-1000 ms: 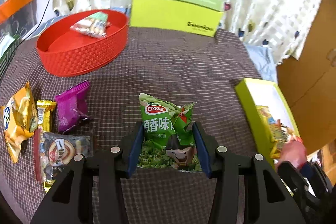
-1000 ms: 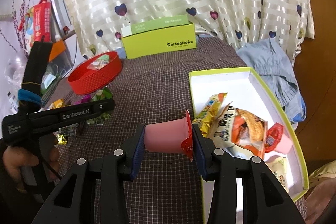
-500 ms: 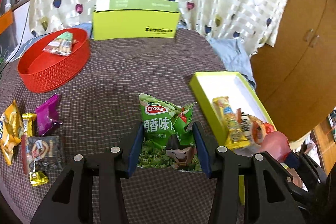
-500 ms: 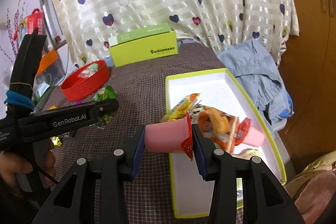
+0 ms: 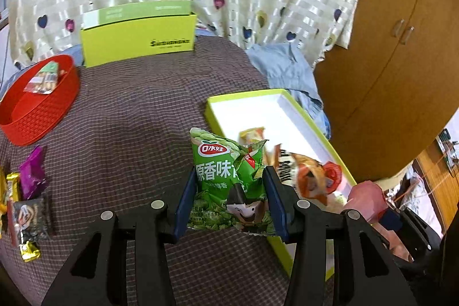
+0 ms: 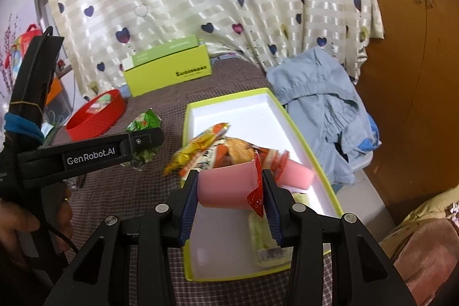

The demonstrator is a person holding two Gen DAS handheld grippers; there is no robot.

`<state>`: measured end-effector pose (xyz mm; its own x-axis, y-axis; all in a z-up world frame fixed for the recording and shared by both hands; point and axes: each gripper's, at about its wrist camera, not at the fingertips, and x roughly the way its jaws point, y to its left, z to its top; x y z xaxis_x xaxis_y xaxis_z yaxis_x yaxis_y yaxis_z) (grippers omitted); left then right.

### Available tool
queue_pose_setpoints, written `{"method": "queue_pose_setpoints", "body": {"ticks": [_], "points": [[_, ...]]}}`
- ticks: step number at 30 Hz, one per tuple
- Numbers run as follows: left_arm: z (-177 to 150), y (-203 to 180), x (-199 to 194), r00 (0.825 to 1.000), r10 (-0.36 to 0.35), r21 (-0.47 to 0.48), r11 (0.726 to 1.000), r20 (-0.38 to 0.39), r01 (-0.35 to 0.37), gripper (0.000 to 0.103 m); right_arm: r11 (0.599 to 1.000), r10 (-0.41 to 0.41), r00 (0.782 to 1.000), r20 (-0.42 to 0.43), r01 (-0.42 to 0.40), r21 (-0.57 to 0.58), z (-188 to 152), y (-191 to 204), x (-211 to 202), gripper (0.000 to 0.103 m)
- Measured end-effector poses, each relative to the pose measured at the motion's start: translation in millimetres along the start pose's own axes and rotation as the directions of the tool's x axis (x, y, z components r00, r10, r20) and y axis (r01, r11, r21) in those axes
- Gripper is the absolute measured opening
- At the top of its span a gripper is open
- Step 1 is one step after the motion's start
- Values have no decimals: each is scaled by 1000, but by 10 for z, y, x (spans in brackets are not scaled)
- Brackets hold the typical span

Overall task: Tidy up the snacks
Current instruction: 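Carry the jelly cup and green pea bag into the lime-rimmed tray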

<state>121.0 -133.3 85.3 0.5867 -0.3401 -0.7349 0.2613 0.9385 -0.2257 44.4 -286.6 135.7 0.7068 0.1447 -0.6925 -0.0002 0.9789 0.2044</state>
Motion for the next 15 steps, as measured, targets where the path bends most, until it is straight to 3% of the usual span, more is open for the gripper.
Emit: {"method": "queue_pose_setpoints", "body": {"ticks": [15], "points": [[83,-280,291,998,-46,41,998,-52,48,48,998,-36,999,-35,37,43,-89,-283,89,41]]}}
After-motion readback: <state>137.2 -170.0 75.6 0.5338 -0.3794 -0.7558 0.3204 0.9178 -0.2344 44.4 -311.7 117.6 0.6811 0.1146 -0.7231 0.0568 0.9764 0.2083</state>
